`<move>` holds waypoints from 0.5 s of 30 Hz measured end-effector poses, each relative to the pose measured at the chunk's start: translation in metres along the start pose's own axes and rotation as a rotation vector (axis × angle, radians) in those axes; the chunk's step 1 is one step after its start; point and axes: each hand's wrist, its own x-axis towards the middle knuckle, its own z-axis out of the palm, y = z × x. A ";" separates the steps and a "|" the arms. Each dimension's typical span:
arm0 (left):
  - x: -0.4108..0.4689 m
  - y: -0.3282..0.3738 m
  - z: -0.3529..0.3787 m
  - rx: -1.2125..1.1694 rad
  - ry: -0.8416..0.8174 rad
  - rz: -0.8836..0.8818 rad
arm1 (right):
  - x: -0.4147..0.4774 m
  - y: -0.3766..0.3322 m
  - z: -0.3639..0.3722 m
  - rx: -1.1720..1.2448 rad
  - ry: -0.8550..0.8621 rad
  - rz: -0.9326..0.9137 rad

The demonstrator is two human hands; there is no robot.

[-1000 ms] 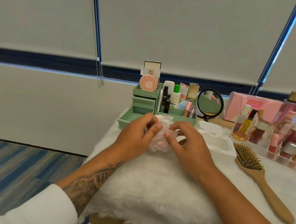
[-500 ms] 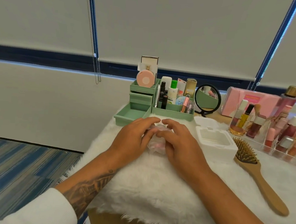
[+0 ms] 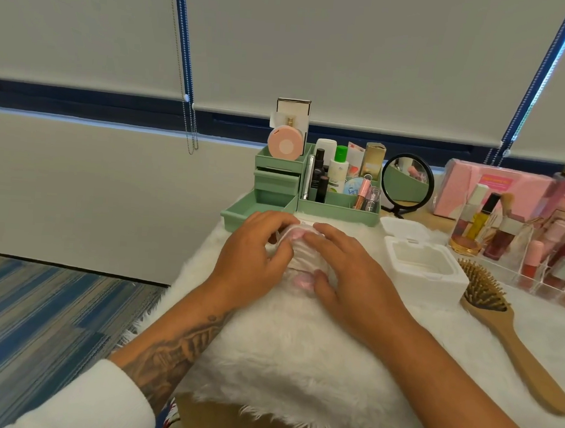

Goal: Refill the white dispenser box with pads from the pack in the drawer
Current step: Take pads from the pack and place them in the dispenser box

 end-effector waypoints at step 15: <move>0.000 0.001 0.000 -0.085 -0.005 -0.108 | 0.017 -0.010 -0.004 -0.208 0.113 -0.037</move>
